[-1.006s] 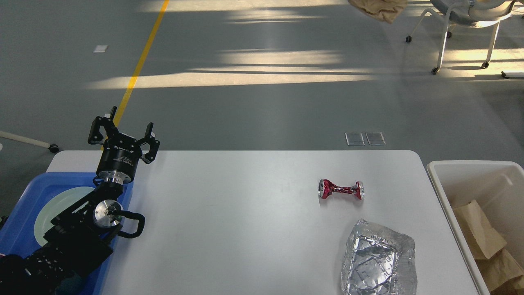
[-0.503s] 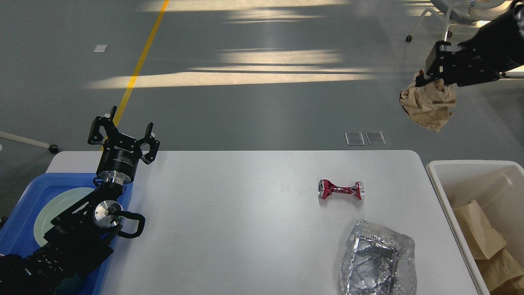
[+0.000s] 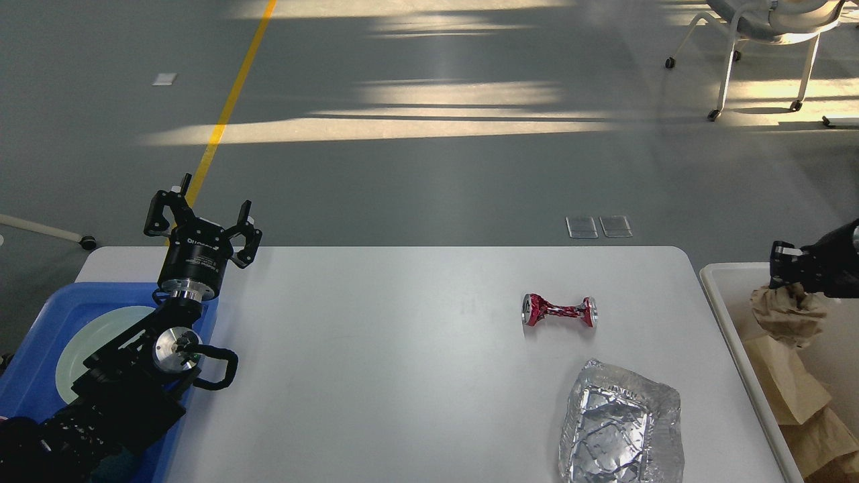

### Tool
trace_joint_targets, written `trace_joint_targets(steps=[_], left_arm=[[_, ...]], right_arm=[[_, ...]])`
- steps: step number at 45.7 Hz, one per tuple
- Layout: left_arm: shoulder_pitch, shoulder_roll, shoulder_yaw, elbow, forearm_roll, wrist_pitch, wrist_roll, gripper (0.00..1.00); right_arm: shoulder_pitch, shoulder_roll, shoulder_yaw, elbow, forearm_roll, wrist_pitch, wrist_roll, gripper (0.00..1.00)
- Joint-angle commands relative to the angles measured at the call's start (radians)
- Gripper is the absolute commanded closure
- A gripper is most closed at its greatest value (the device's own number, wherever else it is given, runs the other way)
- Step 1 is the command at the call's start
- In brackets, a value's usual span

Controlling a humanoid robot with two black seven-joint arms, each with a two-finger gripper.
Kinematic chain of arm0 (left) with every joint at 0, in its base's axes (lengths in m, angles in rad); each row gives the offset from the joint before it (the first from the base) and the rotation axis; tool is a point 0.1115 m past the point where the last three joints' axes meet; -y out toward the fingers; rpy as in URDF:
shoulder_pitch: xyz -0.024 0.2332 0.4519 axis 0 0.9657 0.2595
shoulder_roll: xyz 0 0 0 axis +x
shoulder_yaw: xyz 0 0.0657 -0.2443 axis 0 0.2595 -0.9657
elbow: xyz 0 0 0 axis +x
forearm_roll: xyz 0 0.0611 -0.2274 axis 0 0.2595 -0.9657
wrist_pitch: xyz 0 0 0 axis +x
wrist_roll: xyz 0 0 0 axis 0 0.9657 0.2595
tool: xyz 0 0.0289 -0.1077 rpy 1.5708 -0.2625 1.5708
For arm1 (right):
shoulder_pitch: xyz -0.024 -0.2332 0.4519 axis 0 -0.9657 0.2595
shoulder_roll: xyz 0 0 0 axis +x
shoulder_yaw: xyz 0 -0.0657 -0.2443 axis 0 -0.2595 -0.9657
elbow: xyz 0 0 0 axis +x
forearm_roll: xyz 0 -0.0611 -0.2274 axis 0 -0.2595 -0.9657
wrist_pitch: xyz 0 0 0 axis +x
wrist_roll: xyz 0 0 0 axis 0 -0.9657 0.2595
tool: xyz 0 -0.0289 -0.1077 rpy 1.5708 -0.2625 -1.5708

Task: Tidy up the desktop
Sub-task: 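Lift the brown paper and release it into the white bin, then raise the right arm and swing it back toward the foil wrapper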

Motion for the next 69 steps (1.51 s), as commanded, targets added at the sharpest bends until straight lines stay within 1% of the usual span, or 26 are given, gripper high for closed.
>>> trace_joint_targets(steps=[1,3,5,7,9,10,11,13,30,34,37,42,49,58,63,69], left_arm=[[0.001,0.0,0.0,0.0,0.0,0.0,0.0,0.04],[-0.001,0.0,0.0,0.0,0.0,0.0,0.0,0.04],[0.001,0.0,0.0,0.0,0.0,0.0,0.0,0.04],[0.001,0.0,0.0,0.0,0.0,0.0,0.0,0.04],[-0.001,0.0,0.0,0.0,0.0,0.0,0.001,0.04],[-0.001,0.0,0.0,0.0,0.0,0.0,0.0,0.04],[-0.001,0.0,0.0,0.0,0.0,0.0,0.0,0.04],[-0.001,0.0,0.0,0.0,0.0,0.0,0.001,0.04],[-0.001,0.0,0.0,0.0,0.0,0.0,0.0,0.04],[-0.001,0.0,0.0,0.0,0.0,0.0,0.0,0.04],[-0.001,0.0,0.0,0.0,0.0,0.0,0.001,0.04],[0.001,0.0,0.0,0.0,0.0,0.0,0.0,0.04],[0.001,0.0,0.0,0.0,0.0,0.0,0.001,0.04],[0.001,0.0,0.0,0.0,0.0,0.0,0.0,0.04],[0.001,0.0,0.0,0.0,0.0,0.0,0.0,0.04],[0.001,0.0,0.0,0.0,0.0,0.0,0.0,0.04]], right_arm=[[-0.088,0.054,-0.095,-0.098,0.008,-0.154,0.0,0.83],[-0.119,0.076,-0.128,-0.131,0.014,-0.199,0.0,0.7],[-0.146,0.094,-0.152,-0.155,0.019,-0.238,0.0,0.54],[-0.174,0.105,-0.168,-0.168,0.019,-0.274,0.0,0.31],[-0.192,0.111,-0.171,-0.169,0.021,-0.3,0.0,0.12],[-0.2,0.113,-0.171,-0.169,0.021,-0.306,0.0,0.05],[-0.203,0.113,-0.171,-0.169,0.021,-0.308,0.0,0.01],[-0.205,0.113,-0.171,-0.168,0.021,-0.308,0.0,0.0],[-0.191,0.128,-0.169,-0.157,0.025,-0.294,0.001,0.0],[-0.164,0.143,-0.162,-0.151,0.03,-0.286,0.001,0.0],[-0.128,0.142,-0.163,-0.114,0.037,-0.273,0.001,0.0],[-0.021,0.116,-0.157,-0.011,0.063,-0.184,0.001,0.0],[0.204,0.042,-0.154,0.176,0.129,-0.029,0.0,0.0],[0.528,-0.03,-0.151,0.383,0.195,0.224,0.0,0.0],[0.703,-0.061,-0.151,0.481,0.218,0.341,0.0,0.0],[0.913,-0.061,-0.148,0.549,0.22,0.353,-0.002,0.0]])
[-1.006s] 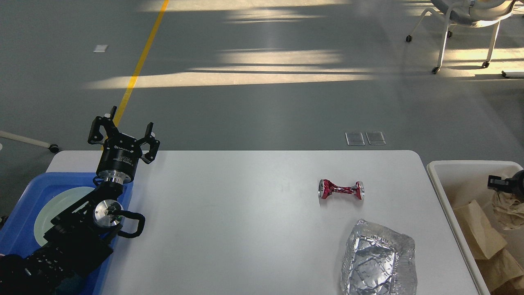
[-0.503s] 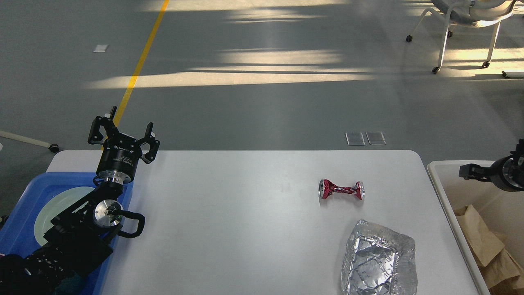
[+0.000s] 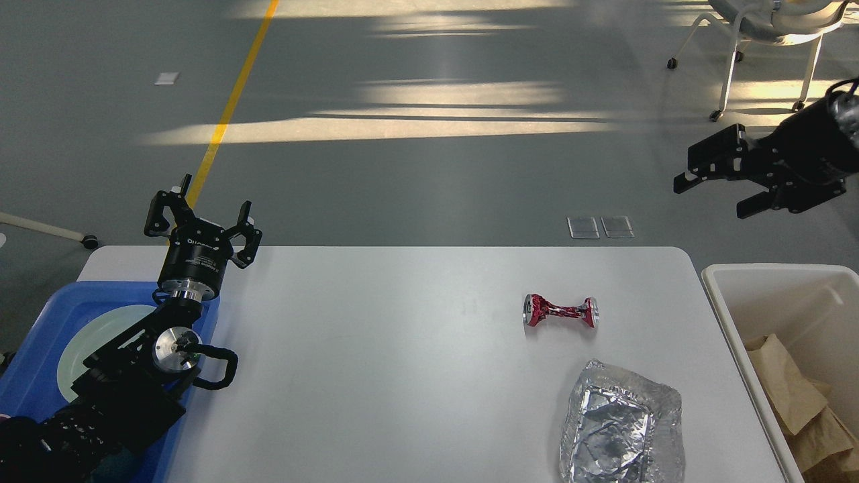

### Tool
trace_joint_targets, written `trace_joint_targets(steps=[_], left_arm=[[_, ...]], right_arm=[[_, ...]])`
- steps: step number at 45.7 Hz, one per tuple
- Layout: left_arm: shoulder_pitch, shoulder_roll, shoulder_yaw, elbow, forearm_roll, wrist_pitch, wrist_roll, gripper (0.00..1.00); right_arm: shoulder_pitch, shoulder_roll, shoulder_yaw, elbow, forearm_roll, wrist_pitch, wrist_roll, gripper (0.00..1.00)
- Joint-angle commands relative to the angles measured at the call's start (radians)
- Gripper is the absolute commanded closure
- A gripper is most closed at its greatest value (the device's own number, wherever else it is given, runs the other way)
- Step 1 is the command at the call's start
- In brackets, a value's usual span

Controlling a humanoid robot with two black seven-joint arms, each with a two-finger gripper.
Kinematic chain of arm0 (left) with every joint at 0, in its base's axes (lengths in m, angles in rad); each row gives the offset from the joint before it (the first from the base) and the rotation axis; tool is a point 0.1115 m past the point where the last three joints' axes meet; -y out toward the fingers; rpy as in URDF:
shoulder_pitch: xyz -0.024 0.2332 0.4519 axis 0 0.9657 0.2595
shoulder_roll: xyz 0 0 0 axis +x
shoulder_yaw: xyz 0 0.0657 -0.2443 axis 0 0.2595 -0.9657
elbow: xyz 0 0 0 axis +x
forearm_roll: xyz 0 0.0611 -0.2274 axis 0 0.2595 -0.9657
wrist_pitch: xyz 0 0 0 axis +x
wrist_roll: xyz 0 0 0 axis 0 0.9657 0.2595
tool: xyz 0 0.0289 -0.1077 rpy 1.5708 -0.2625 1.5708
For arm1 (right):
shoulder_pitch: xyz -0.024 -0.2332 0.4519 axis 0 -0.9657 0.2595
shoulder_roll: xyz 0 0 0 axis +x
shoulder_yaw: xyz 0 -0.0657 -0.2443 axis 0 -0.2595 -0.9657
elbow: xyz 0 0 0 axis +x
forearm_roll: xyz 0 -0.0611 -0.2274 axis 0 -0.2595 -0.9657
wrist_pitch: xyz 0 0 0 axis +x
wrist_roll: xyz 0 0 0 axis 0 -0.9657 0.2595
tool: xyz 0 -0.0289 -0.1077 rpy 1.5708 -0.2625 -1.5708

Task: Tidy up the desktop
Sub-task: 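Raise the right arm and swing it back toward the foil wrapper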

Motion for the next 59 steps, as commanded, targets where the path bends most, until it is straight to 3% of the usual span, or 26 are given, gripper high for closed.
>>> trace_joint_targets(steps=[1,16,25,51,59], left_arm=[[-0.001,0.0,0.0,0.0,0.0,0.0,-0.001,0.04],[-0.001,0.0,0.0,0.0,0.0,0.0,-0.001,0.04],[-0.001,0.0,0.0,0.0,0.0,0.0,-0.001,0.04],[-0.001,0.0,0.0,0.0,0.0,0.0,-0.001,0.04],[0.001,0.0,0.0,0.0,0.0,0.0,-0.001,0.04]], right_arm=[[0.189,-0.001,0.006,0.057,0.004,0.016,-0.001,0.0],[0.537,0.054,0.083,0.063,0.074,0.016,0.001,0.0],[0.538,0.1,0.087,0.06,0.091,0.016,-0.002,0.0],[-0.114,0.126,0.084,0.056,-0.098,0.016,-0.007,0.0],[-0.268,0.126,0.084,0.057,-0.167,-0.097,-0.007,0.0]])
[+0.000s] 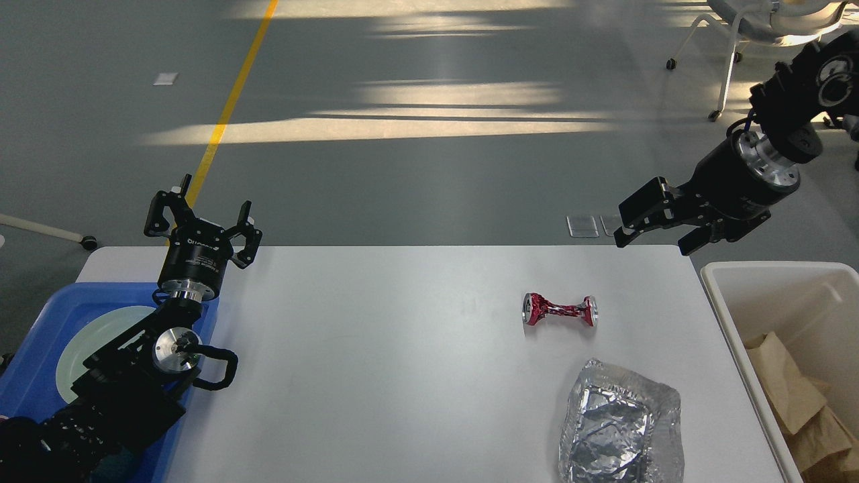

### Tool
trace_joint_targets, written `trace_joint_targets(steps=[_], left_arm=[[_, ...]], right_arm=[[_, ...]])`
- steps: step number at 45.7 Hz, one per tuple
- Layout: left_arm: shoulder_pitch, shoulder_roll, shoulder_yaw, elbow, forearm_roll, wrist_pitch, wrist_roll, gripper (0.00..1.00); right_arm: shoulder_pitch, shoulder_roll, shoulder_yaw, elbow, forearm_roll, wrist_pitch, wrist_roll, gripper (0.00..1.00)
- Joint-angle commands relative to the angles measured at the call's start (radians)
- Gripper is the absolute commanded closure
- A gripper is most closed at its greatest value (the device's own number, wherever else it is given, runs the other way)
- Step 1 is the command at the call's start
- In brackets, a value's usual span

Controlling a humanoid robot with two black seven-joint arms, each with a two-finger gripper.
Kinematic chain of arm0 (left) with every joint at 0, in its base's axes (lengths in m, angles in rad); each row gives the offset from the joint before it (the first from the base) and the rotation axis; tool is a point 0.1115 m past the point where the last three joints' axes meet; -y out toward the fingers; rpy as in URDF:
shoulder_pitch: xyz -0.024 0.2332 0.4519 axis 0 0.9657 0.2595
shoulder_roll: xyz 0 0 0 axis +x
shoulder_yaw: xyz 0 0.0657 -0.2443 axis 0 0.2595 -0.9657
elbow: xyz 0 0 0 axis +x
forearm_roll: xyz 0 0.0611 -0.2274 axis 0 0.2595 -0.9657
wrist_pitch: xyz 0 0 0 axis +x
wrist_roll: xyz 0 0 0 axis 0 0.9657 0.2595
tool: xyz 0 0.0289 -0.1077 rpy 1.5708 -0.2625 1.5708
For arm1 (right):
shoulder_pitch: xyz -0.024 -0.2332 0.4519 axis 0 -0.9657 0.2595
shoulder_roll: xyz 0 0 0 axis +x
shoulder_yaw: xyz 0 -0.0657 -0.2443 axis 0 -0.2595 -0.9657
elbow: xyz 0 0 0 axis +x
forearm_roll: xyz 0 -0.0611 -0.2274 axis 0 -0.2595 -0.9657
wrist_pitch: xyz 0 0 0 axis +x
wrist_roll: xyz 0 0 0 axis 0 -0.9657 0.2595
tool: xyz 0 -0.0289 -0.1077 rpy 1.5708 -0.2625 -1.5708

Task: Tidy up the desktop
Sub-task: 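Raise the right arm and swing it back toward the foil wrapper, then lower the right gripper onto the crumpled foil wrapper and grasp it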

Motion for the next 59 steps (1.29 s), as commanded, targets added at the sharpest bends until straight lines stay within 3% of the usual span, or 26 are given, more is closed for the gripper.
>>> trace_joint_targets(steps=[1,14,41,59], left_arm=[[-0.001,0.0,0.0,0.0,0.0,0.0,0.0,0.04],[0.0,0.0,0.0,0.0,0.0,0.0,0.0,0.04],[0.0,0.0,0.0,0.0,0.0,0.0,0.0,0.04],[-0.001,0.0,0.0,0.0,0.0,0.0,0.0,0.04]], right_arm=[[-0.11,0.0,0.0,0.001,-0.049,-0.087,0.001,0.0],[-0.334,0.019,-0.002,0.001,-0.214,-0.324,0.001,0.0],[-0.681,0.062,-0.006,-0.061,-0.36,-0.709,0.012,0.0],[-0.713,0.068,-0.015,-0.053,-0.363,-0.728,0.015,0.01]])
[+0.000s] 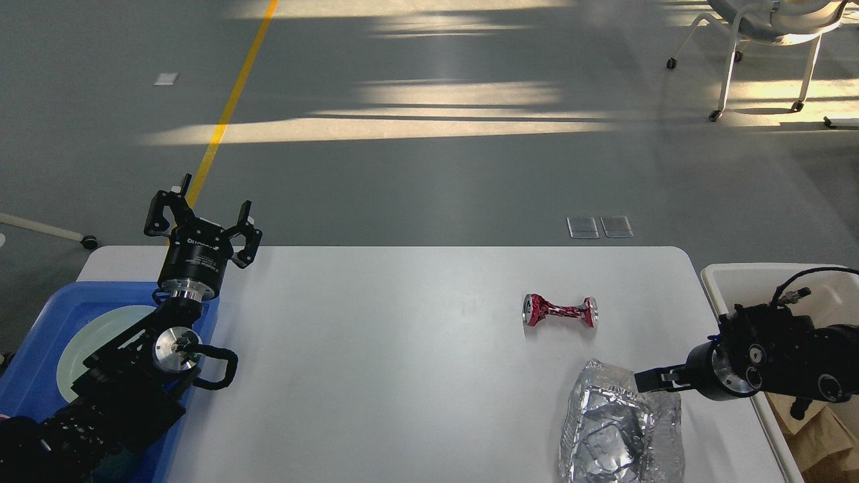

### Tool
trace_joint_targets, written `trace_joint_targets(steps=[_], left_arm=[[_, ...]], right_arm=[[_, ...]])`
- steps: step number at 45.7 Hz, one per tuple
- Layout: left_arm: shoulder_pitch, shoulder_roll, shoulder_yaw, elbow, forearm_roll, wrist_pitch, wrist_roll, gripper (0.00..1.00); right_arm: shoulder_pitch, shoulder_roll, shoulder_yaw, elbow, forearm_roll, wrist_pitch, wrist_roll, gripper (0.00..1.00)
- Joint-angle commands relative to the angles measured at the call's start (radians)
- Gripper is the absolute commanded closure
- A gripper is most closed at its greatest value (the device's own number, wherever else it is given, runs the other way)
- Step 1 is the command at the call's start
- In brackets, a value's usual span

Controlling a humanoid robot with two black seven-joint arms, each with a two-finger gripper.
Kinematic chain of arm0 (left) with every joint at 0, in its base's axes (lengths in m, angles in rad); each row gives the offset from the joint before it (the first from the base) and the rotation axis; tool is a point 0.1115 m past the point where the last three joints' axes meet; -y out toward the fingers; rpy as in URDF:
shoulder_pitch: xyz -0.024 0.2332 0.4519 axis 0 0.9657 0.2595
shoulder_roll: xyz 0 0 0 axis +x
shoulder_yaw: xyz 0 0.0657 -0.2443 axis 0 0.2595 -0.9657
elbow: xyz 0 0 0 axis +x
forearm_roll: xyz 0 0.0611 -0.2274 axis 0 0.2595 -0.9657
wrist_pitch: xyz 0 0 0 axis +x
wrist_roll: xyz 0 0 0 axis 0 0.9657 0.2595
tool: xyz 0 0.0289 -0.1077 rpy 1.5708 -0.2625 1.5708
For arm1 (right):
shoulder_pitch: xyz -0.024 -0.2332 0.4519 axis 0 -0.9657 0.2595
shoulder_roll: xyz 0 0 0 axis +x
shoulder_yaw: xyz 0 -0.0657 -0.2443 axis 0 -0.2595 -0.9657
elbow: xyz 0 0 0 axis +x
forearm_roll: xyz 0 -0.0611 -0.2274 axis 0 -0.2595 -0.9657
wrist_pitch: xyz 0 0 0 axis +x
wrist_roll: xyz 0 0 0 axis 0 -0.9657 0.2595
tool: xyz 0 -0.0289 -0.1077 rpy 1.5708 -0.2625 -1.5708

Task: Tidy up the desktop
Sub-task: 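Lower the right gripper onto the crumpled foil wrapper and grasp it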

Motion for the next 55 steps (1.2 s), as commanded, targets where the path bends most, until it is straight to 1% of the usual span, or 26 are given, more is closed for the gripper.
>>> trace_joint_targets(steps=[1,4,8,12,15,19,20,21,22,23,25,26,27,45,51,55], left_arm=[[-0.001,0.0,0.0,0.0,0.0,0.0,0.0,0.04],[0.001,0.0,0.0,0.0,0.0,0.0,0.0,0.04],[0.001,0.0,0.0,0.0,0.0,0.0,0.0,0.04],[0.001,0.0,0.0,0.0,0.0,0.0,0.001,0.04],[-0.001,0.0,0.0,0.0,0.0,0.0,0.0,0.04],[0.001,0.0,0.0,0.0,0.0,0.0,0.0,0.04],[0.001,0.0,0.0,0.0,0.0,0.0,0.0,0.04],[-0.001,0.0,0.0,0.0,0.0,0.0,0.0,0.04],[0.001,0.0,0.0,0.0,0.0,0.0,0.0,0.04],[0.001,0.0,0.0,0.0,0.0,0.0,0.0,0.04],[-0.001,0.0,0.0,0.0,0.0,0.0,0.0,0.04],[0.001,-0.002,0.0,0.0,0.0,0.0,0.0,0.04],[0.001,0.0,0.0,0.0,0.0,0.0,0.0,0.04],[-0.001,0.0,0.0,0.0,0.0,0.0,0.0,0.04],[0.001,0.0,0.0,0.0,0.0,0.0,0.0,0.04],[0.001,0.0,0.0,0.0,0.0,0.0,0.0,0.04]], right_arm=[[-0.029,0.01,-0.01,-0.005,-0.001,0.0,-0.001,0.01],[-0.044,0.025,-0.011,-0.011,-0.002,-0.006,-0.001,0.03],[-0.058,0.031,-0.013,-0.013,-0.002,-0.018,-0.001,0.12],[-0.058,0.033,-0.011,-0.016,-0.001,-0.018,-0.001,0.14],[-0.058,0.034,-0.008,-0.031,0.001,-0.018,-0.001,0.22],[-0.057,0.034,-0.008,-0.034,0.002,-0.018,-0.001,0.47],[-0.057,0.034,-0.007,-0.034,0.002,-0.02,-0.001,0.56],[-0.057,0.034,-0.007,-0.034,0.002,-0.02,-0.001,0.67],[-0.055,0.034,-0.007,-0.034,0.002,-0.02,-0.001,0.77],[-0.055,0.034,-0.007,-0.034,0.002,-0.02,-0.001,0.84],[-0.053,0.034,-0.007,-0.034,0.002,-0.02,-0.001,0.91],[-0.053,0.034,-0.007,-0.034,0.002,-0.02,-0.001,0.97],[-0.053,0.034,-0.007,-0.034,0.002,-0.02,-0.001,1.0],[-0.037,0.033,-0.004,-0.028,0.013,-0.018,-0.001,1.0],[0.008,0.008,-0.002,-0.011,0.016,-0.002,0.002,1.0],[0.055,-0.03,-0.004,0.012,0.024,0.027,0.016,1.0]])
